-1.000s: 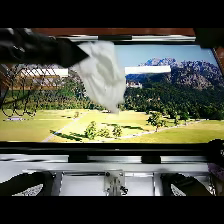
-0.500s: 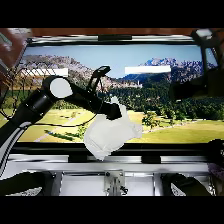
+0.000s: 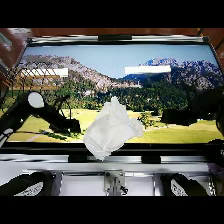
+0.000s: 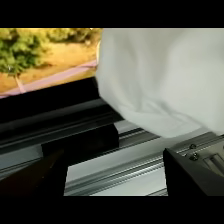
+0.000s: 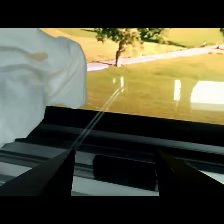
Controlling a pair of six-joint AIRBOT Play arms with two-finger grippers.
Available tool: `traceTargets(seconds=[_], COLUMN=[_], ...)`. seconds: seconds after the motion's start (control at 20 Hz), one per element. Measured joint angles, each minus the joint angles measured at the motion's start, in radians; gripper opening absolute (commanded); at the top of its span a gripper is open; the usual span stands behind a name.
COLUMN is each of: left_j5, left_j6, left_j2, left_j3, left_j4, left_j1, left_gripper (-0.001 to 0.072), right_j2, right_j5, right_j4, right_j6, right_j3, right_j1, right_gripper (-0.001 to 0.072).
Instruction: Fold the shirts.
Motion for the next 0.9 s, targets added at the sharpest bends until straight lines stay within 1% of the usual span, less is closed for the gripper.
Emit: traceTargets(seconds=[0.05, 0.1, 0.15, 0.35, 0.5, 0.55, 0.6, 0.65, 0.7, 0.75, 0.9], left_j5=[0.026, 0.061, 0.1, 0.224, 0.297, 0.325, 0.349, 0.378, 0.403, 0.427, 0.447], left_j6=[0.009, 0.023, 0.031, 0.037, 0.037, 0.037, 0.037, 0.038, 0.038, 0.038, 0.039], left_j2=[0.006, 0.01, 0.01, -0.021, -0.06, -0.073, -0.083, -0.092, -0.098, -0.103, -0.109], left_j3=[-0.057, -0.111, -0.15, -0.238, -0.258, -0.261, -0.263, -0.266, -0.267, -0.268, -0.266], left_j4=[-0.021, -0.048, -0.065, -0.117, -0.162, -0.183, -0.203, -0.214, -0.222, -0.228, -0.242], left_j1=[0.006, 0.011, 0.011, -0.01, -0.042, -0.059, -0.074, -0.091, -0.104, -0.113, -0.127], left_gripper=[0.0705, 0.0589, 0.0532, 0.0534, 0.0531, 0.0468, 0.0342, 0.0242, 0.0122, 0.0032, 0.0031], right_j2=[-0.01, -0.021, -0.035, -0.087, -0.12, -0.133, -0.148, -0.163, -0.179, -0.197, -0.245], right_j5=[0.023, 0.043, 0.065, 0.142, 0.201, 0.22, 0.236, 0.252, 0.273, 0.296, 0.362], right_j4=[0.035, 0.068, 0.101, 0.187, 0.212, 0.219, 0.225, 0.228, 0.233, 0.24, 0.262], right_j6=[0.0, 0.0, -0.001, -0.004, -0.004, -0.004, -0.004, -0.004, -0.004, -0.004, 0.001], right_j3=[-0.047, -0.087, -0.121, -0.185, -0.2, -0.202, -0.204, -0.206, -0.207, -0.208, -0.208], right_j1=[-0.007, -0.012, -0.014, 0.0, 0.047, 0.068, 0.09, 0.111, 0.13, 0.148, 0.177], right_gripper=[0.0612, 0.0612, 0.0612, 0.0612, 0.0612, 0.0612, 0.0612, 0.0612, 0.0612, 0.0612, 0.061])
